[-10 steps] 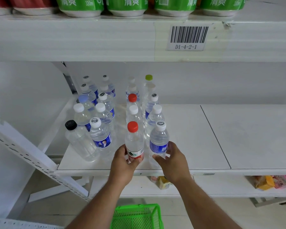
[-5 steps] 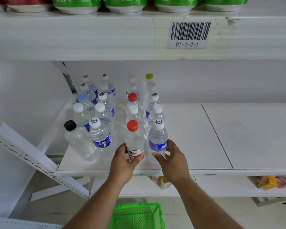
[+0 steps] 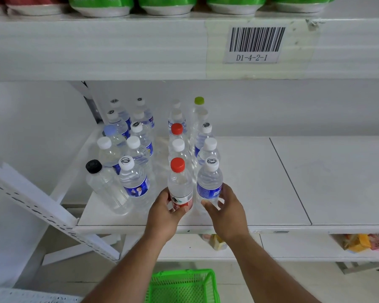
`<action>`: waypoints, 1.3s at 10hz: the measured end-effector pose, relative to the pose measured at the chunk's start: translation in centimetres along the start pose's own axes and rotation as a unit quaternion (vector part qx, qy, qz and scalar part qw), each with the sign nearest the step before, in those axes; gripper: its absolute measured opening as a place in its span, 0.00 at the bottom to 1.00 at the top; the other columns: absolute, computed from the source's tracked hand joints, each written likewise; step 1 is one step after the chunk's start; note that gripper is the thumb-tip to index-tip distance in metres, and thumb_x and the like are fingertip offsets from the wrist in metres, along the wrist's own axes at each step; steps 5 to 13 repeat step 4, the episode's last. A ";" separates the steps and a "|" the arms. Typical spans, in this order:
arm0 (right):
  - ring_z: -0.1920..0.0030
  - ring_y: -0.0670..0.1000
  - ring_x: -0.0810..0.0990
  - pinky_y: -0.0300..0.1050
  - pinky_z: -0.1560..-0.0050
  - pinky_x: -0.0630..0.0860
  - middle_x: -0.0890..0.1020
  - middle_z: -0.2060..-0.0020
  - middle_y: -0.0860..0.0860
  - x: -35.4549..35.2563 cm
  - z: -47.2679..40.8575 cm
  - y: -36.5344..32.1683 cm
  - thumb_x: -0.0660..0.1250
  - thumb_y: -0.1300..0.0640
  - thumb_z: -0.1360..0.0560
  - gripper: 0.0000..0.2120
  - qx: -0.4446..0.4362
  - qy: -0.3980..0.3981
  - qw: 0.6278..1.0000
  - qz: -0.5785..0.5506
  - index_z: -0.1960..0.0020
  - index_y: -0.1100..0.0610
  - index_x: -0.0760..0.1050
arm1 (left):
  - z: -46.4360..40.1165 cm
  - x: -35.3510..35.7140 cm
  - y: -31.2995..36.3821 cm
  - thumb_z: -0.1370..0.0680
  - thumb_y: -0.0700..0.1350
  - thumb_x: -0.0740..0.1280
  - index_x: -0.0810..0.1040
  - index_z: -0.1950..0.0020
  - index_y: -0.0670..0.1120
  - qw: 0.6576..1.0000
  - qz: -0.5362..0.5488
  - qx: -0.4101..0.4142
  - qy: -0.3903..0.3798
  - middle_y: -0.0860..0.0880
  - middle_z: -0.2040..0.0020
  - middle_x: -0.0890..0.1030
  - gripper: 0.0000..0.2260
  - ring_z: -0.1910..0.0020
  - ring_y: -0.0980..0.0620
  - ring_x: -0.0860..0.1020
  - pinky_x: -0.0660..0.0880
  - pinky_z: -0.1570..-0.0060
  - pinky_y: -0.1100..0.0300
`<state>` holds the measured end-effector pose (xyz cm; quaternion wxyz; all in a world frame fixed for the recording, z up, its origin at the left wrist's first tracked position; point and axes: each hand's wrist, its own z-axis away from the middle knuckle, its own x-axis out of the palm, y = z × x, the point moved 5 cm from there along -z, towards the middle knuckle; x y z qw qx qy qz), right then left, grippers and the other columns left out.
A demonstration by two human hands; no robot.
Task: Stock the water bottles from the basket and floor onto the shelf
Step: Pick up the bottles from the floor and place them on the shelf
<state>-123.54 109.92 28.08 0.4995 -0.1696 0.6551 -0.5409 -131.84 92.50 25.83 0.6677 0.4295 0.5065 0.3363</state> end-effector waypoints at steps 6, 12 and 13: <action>0.38 0.43 0.75 0.37 0.38 0.71 0.75 0.34 0.40 -0.4 1.1 -0.5 0.72 0.55 0.23 0.30 -0.005 -0.026 0.999 -0.022 0.25 0.46 0.65 | 0.6 0.1 -0.5 0.27 0.43 0.75 0.69 0.27 0.53 0.999 0.022 0.000 -0.028 0.55 0.33 0.77 0.30 0.37 0.57 0.76 0.73 0.40 0.63; 0.38 0.43 0.75 0.37 0.38 0.71 0.75 0.34 0.40 -0.4 1.1 -0.5 0.72 0.55 0.23 0.30 -0.005 -0.026 0.999 -0.022 0.25 0.46 0.65 | 0.6 0.1 -0.5 0.27 0.43 0.75 0.69 0.27 0.53 0.999 0.022 0.000 -0.028 0.55 0.33 0.77 0.30 0.37 0.57 0.76 0.73 0.40 0.63; 0.38 0.43 0.75 0.37 0.38 0.71 0.75 0.34 0.40 -0.4 1.1 -0.5 0.72 0.55 0.23 0.30 -0.005 -0.026 0.999 -0.022 0.25 0.46 0.65 | 0.6 0.1 -0.5 0.27 0.43 0.75 0.69 0.27 0.53 0.999 0.022 0.000 -0.028 0.55 0.33 0.77 0.30 0.37 0.57 0.76 0.73 0.40 0.63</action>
